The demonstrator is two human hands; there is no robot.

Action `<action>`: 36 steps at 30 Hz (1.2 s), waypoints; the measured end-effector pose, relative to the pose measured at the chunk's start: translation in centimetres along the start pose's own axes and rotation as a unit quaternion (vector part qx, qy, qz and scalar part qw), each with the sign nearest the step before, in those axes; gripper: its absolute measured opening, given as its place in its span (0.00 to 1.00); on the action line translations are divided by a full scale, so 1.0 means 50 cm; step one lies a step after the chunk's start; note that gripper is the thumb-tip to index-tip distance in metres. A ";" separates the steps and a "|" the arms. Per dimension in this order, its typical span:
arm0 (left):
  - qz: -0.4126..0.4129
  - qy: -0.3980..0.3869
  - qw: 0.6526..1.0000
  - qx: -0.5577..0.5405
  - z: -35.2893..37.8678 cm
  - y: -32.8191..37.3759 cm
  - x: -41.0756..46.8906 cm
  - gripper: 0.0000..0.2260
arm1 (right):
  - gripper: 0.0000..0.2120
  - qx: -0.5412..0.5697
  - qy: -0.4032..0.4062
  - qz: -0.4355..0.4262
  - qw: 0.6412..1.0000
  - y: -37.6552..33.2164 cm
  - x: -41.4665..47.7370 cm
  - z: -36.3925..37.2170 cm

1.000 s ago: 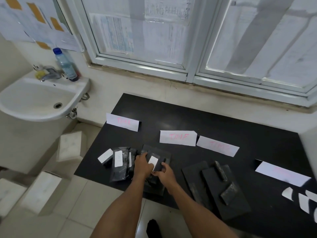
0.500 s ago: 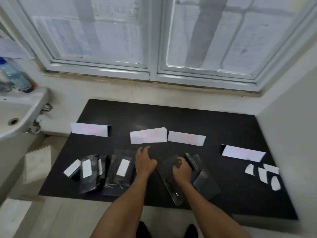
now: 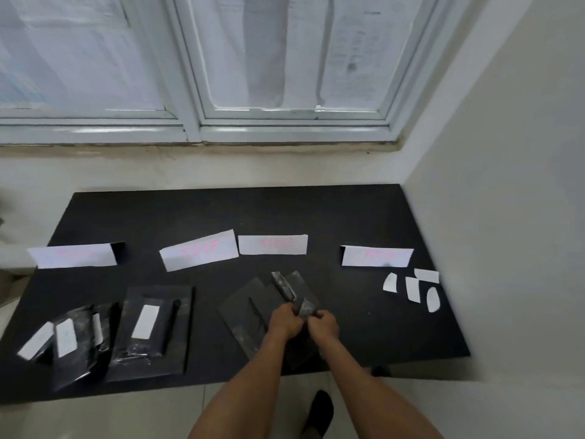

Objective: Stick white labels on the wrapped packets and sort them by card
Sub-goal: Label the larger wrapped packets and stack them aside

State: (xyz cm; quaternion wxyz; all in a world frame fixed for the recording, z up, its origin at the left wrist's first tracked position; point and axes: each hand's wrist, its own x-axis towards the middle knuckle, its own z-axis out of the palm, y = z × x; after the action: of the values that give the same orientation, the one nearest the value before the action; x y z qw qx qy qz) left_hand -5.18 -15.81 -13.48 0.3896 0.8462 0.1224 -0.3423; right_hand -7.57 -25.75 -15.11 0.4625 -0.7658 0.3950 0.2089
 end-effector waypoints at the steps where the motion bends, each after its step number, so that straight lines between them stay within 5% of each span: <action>1: -0.010 0.006 1.000 0.000 0.008 0.005 0.004 0.12 | 0.13 -0.002 -0.016 0.001 1.000 0.002 0.007 -0.004; 3: -0.026 0.007 1.000 0.003 0.018 0.013 0.016 0.13 | 0.08 -0.010 -0.035 -0.005 0.999 0.007 0.020 -0.015; 8: -0.065 0.001 0.997 -0.040 0.049 0.054 0.046 0.01 | 0.14 0.019 -0.019 -0.050 0.998 0.005 0.051 -0.080; 11: -0.062 -0.003 0.994 -0.094 0.081 0.097 0.080 0.09 | 0.13 0.020 -0.003 -0.083 0.996 -0.001 0.088 -0.144; 23: -0.037 -0.047 0.990 -0.126 0.205 0.337 0.148 0.08 | 0.19 -0.180 0.098 -0.181 0.962 -0.006 0.280 -0.434; 30: -0.062 -0.063 0.987 -0.137 0.228 0.363 0.175 0.08 | 0.19 -0.334 0.077 -0.234 0.910 -0.007 0.334 -0.445; 36: -0.073 -0.055 0.983 -0.157 0.226 0.351 0.185 0.09 | 0.13 -0.350 0.102 -0.224 0.904 0.010 0.352 -0.432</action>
State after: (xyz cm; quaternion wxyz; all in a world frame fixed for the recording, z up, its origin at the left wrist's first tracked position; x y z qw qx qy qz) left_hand 4.47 -36.43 -14.84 0.4980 0.7431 0.2148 -0.3920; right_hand 1.59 -52.01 -16.95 0.1562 -0.9639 0.1594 0.1455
